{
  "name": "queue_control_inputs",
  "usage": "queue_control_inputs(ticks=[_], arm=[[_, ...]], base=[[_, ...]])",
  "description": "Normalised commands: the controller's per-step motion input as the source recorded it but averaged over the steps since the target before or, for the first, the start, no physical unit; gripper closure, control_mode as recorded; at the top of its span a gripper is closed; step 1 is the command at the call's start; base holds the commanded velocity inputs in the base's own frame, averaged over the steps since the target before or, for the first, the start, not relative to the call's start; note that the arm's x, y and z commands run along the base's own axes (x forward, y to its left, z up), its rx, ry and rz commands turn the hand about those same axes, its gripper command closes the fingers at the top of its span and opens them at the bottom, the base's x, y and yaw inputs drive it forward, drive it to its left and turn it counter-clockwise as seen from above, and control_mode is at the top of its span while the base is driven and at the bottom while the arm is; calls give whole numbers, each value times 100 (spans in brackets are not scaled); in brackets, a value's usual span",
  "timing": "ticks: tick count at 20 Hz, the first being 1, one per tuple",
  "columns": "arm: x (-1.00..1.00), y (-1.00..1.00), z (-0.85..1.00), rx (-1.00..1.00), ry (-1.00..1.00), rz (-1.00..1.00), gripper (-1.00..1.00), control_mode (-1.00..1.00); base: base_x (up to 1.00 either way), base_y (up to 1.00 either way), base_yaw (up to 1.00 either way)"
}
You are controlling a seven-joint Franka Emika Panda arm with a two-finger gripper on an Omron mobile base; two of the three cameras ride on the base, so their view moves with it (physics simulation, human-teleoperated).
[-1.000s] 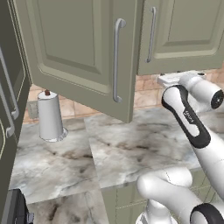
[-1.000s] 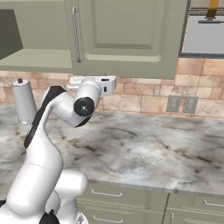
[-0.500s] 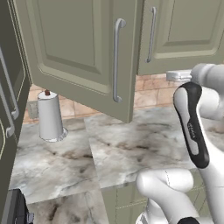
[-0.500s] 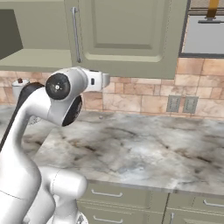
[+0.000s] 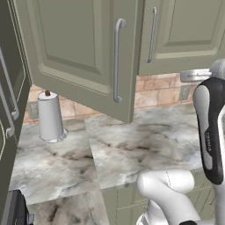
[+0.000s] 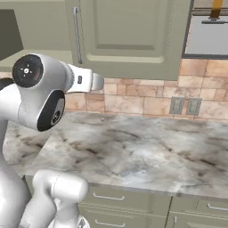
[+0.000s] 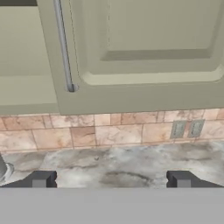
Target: Close all open cabinet doors.
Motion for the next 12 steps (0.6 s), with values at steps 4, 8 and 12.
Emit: queue_control_inputs(ticks=[4,8,12], arm=[[-74,5,31,0,7,-5,-100,-100],[-73,21,21,0,0,-6,-100,-100],[-87,18,13,0,0,-4,-100,-100]], base=[[0,0,0],[0,0,0],[0,0,0]])
